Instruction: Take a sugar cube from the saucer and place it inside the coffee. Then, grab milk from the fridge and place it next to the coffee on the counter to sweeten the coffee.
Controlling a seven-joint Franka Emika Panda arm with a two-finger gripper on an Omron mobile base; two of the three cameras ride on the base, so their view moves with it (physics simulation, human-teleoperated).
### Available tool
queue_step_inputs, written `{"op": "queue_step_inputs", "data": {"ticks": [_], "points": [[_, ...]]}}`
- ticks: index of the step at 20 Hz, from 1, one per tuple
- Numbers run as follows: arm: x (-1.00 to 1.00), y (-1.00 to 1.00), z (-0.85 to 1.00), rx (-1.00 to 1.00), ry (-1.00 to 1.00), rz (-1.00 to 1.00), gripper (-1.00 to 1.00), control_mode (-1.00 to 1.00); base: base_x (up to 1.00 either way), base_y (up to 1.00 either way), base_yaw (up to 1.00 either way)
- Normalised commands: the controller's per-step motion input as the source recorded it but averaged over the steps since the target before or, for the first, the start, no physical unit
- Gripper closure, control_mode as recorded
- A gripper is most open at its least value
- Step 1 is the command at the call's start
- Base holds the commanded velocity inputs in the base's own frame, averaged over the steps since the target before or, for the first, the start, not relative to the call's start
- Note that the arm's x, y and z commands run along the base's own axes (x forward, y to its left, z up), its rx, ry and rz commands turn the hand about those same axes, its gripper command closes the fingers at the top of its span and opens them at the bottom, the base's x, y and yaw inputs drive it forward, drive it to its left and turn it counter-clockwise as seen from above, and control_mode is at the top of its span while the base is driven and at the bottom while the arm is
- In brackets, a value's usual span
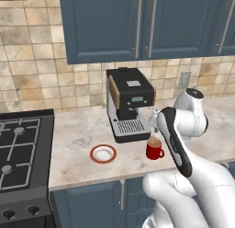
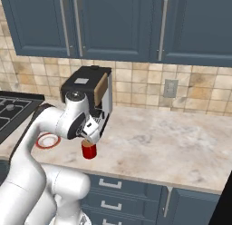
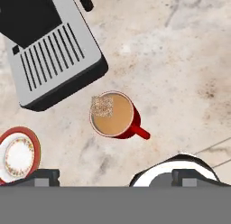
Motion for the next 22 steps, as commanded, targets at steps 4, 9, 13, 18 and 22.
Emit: {"op": "queue_step_inputs", "data": {"ticks": [4, 9, 13, 18, 22], "points": [[-0.65, 0.00, 0.60, 0.00, -0.15, 0.00, -1.00, -1.00, 0.00, 0.00, 0.00], [-0.50, 0.00, 0.55, 0.00, -0.08, 0.00, -1.00, -1.00, 0.00, 0.00, 0.00], [-0.28, 0.00, 0.50, -0.01, -0.03, 0.00, -1.00, -1.00, 0.00, 0.00, 0.00], [-0.05, 0.05, 0.02, -0.05, 0.12, 0.03, -1.00, -1.00, 0.00, 0.00, 0.00], [0.00, 0.00, 0.00, 0.00, 0.00, 0.00, -1.00, -1.00, 0.00, 0.00, 0.00]]}}
